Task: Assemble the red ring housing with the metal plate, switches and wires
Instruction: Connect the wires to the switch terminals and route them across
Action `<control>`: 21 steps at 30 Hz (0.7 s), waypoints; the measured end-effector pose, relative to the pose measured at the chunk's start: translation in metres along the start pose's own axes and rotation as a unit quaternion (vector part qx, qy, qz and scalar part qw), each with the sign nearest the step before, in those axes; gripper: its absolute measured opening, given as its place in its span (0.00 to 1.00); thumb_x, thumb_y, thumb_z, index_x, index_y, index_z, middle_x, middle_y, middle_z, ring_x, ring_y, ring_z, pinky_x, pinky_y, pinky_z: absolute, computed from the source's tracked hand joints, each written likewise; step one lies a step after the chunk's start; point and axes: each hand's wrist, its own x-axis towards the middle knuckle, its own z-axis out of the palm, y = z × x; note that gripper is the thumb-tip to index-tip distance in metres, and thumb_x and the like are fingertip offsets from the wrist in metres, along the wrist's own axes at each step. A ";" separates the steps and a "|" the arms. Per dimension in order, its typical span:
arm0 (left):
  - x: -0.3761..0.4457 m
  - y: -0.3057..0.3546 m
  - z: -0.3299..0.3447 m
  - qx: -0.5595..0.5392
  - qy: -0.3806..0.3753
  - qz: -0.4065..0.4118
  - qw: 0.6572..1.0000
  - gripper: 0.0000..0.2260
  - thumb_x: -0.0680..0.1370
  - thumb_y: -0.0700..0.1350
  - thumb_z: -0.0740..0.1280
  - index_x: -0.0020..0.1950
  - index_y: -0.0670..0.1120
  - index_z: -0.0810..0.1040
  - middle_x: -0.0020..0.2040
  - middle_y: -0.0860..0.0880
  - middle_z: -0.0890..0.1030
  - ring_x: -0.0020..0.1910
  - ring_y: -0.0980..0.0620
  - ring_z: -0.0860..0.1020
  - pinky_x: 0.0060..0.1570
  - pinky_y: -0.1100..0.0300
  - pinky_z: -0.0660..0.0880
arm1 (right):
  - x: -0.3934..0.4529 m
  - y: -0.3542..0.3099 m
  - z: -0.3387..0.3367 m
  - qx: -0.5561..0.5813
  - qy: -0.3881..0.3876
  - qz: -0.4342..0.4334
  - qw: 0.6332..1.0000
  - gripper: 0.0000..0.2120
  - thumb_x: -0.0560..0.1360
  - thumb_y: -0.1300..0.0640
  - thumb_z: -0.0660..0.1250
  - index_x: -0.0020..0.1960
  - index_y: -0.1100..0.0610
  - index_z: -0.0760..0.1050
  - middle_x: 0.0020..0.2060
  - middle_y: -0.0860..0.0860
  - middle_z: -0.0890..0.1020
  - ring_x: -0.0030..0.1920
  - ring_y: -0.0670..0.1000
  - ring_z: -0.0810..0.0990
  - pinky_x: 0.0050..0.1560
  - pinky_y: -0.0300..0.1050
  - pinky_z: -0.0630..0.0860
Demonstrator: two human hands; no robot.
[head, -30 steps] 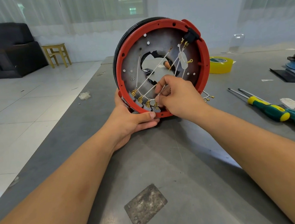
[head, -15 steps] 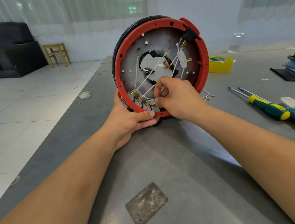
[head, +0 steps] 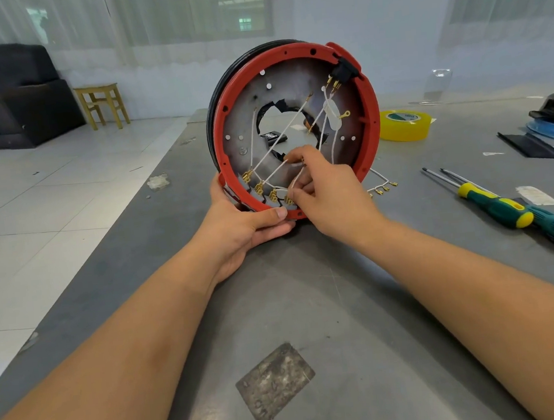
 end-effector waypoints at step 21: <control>-0.001 0.005 -0.002 -0.087 0.021 -0.016 0.996 0.38 0.71 0.21 0.73 0.63 0.60 0.65 0.59 0.38 0.85 0.51 0.32 0.87 0.44 0.44 0.86 | -0.012 0.119 -0.069 -0.248 0.024 0.194 0.949 0.11 0.81 0.55 0.62 0.61 0.53 0.78 0.62 0.56 0.75 0.64 0.59 0.73 0.60 0.54 0.72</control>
